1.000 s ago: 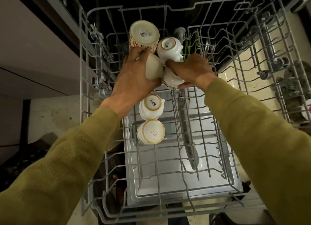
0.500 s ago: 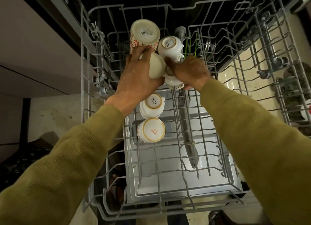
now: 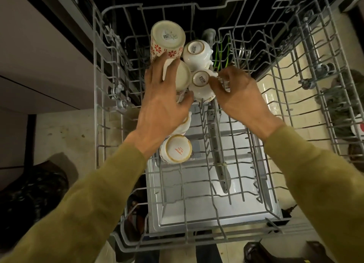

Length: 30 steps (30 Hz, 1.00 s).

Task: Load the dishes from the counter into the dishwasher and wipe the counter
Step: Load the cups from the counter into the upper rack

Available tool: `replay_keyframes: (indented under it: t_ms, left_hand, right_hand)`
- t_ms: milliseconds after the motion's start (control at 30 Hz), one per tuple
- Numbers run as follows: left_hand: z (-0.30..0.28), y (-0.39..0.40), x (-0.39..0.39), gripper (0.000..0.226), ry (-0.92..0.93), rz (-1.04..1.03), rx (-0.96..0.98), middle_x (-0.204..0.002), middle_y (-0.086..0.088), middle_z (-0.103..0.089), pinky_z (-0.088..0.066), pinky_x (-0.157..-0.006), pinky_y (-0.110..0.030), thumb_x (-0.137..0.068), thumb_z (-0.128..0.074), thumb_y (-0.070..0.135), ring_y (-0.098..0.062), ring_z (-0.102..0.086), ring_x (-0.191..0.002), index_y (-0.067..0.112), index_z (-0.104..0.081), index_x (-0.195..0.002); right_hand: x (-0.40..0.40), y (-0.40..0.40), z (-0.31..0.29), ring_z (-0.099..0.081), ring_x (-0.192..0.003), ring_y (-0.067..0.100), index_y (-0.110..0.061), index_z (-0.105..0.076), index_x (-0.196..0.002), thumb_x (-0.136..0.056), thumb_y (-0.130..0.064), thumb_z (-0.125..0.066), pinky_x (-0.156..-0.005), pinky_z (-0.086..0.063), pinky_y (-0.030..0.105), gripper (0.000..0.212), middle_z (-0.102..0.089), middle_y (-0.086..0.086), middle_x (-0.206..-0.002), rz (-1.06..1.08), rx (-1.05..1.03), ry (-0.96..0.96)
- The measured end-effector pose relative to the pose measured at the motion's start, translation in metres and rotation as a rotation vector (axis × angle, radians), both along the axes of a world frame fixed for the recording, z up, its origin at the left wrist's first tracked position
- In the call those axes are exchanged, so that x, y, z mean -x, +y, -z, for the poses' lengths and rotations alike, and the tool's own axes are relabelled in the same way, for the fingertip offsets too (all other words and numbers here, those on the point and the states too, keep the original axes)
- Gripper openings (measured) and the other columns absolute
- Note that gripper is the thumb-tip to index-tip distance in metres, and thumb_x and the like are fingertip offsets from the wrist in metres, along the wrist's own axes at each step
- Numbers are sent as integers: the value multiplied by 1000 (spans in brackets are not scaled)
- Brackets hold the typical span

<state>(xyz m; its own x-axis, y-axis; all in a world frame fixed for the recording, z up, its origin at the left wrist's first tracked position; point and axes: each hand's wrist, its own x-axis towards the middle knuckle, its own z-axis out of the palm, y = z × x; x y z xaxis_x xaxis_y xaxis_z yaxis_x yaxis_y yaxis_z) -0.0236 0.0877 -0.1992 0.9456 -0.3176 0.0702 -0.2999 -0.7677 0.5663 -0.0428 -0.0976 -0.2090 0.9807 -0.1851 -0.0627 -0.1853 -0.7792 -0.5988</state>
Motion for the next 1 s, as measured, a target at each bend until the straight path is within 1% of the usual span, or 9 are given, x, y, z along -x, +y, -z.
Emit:
replay_keyframes:
  t_ms: [67, 167, 333, 433, 500, 567, 733, 867, 1000]
  left_hand:
    - [-2, 0, 19, 67, 4, -37, 45, -157, -16, -28, -34, -117, -48, -91, -63, 34, -34, -27, -146, 3, -41, -145]
    - [-11, -1, 48, 64, 72, -58, 126, -158, -16, -29, -34, -117, -49, -94, -62, 34, -31, -27, -148, 5, -40, -147]
    - [-61, -2, 84, 65, 186, -105, 207, -162, -9, -28, -25, -122, -38, -98, -59, 35, -21, -22, -151, 13, -33, -153]
    - [-113, 4, 101, 65, 223, -125, 233, -163, -2, -26, -16, -122, -22, -99, -58, 36, -11, -17, -152, 16, -30, -155]
    - [-151, 8, 112, 65, 208, -124, 250, -162, -1, -28, -16, -123, -21, -99, -58, 35, -9, -18, -151, 16, -31, -154]
    - [-184, 15, 123, 64, 179, -116, 235, -161, -2, -30, -18, -122, -20, -99, -58, 35, -9, -20, -151, 15, -32, -154]
    - [-254, 28, 149, 64, 170, -134, 246, -161, 0, -32, -13, -115, -5, -99, -58, 40, -3, -20, -149, 19, -31, -153]
    - [-297, 34, 167, 65, 175, -159, 256, -159, 1, -34, -14, -113, -2, -98, -58, 42, -7, -25, -148, 18, -32, -153]
    - [-323, 43, 179, 65, 170, -206, 273, -159, 5, -35, -17, -110, 0, -98, -58, 43, -6, -28, -147, 22, -32, -153]
  right_hand:
    - [18, 2, -6, -60, -112, 29, -5, -54, -126, -98, -39, -52, -89, -53, 35, 44, -63, 12, -124, -78, 22, -14]
    - [44, 7, -28, -51, -124, 26, -11, -43, -140, -100, -43, -45, -102, -46, 41, 51, -53, 10, -137, -139, 65, 9]
    - [79, 14, -86, -32, -142, 19, -16, -32, -149, -103, -50, -36, -117, -28, 37, 58, -35, 5, -155, -156, 90, 63]
    - [100, 18, -132, -24, -145, 14, -18, -29, -151, -102, -52, -35, -120, -22, 39, 60, -28, 1, -159, -150, 86, 97]
    - [112, 21, -165, -23, -146, 12, -19, -28, -151, -102, -54, -35, -121, -21, 40, 61, -27, 0, -159, -150, 65, 96]
    - [125, 25, -199, -22, -146, 11, -23, -27, -152, -101, -55, -33, -120, -18, 35, 60, -24, -3, -160, -153, 59, 94]
    - [155, 39, -273, -20, -147, 7, -27, -25, -152, -100, -59, -31, -117, -22, 32, 61, -24, -7, -160, -162, -35, 46]
    - [176, 50, -318, -20, -147, 6, -29, -25, -151, -98, -62, -30, -118, -26, 37, 63, -23, -8, -160, -167, -94, 33]
    - [186, 61, -347, -21, -144, 3, -31, -27, -150, -97, -62, -34, -114, -27, 33, 61, -25, -11, -159, -160, -130, -9]
